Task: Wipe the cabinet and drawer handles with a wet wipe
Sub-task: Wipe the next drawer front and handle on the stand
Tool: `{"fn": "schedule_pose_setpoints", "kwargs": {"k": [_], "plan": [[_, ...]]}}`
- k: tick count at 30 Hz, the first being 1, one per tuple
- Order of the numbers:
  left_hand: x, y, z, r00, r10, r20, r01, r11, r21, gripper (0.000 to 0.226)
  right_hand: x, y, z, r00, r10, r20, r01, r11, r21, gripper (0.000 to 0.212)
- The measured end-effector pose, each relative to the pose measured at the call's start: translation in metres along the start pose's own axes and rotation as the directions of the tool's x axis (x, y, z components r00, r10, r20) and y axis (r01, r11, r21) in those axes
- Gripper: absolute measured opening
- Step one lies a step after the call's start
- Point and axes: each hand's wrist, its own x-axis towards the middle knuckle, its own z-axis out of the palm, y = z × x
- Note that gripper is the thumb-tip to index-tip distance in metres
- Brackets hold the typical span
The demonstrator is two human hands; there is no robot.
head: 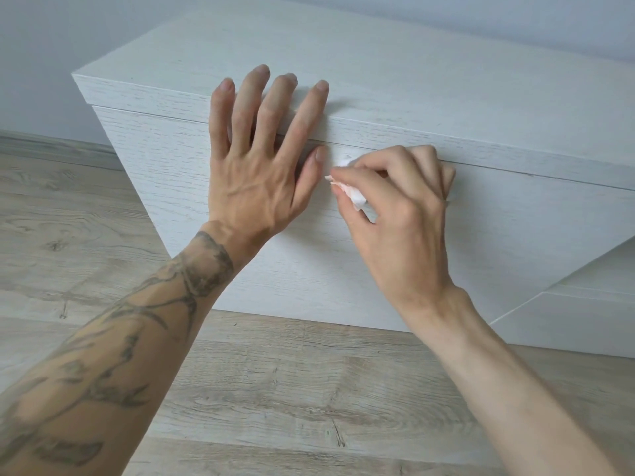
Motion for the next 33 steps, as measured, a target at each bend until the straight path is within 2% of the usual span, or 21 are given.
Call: {"fn": "schedule_pose_setpoints", "kwargs": {"k": [7, 14, 19, 25, 30, 33], "plan": [[0.0, 0.0, -0.003, 1.0, -0.001, 0.026, 0.001, 1.0, 0.006, 0.052, -0.021, 0.007, -0.007, 0.994, 0.023, -0.108, -0.021, 1.0, 0.024, 0.009], [0.001, -0.001, -0.003, 1.0, 0.003, 0.024, -0.003, 1.0, -0.004, 0.052, -0.021, 0.013, -0.008, 0.993, 0.027, -0.112, -0.02, 0.998, 0.058, 0.006], [0.002, 0.001, -0.005, 1.0, -0.003, 0.016, 0.003, 1.0, -0.016, 0.051, -0.046, 0.031, -0.024, 0.988, 0.091, -0.128, -0.083, 0.994, 0.067, 0.006], [0.001, -0.001, -0.005, 0.999, 0.012, 0.039, -0.011, 1.0, -0.02, 0.053, -0.034, 0.021, -0.011, 0.991, 0.005, -0.135, 0.005, 0.997, 0.074, 0.008], [0.0, 0.0, -0.005, 0.999, 0.012, 0.032, -0.011, 1.0, -0.012, 0.053, -0.056, 0.051, -0.036, 0.973, 0.14, -0.186, -0.134, 0.99, 0.048, 0.007], [0.0, 0.0, -0.005, 1.0, 0.014, 0.027, -0.013, 1.0, -0.018, 0.053, -0.063, 0.06, -0.048, 0.935, 0.279, -0.219, -0.263, 0.96, 0.099, 0.004]]}}
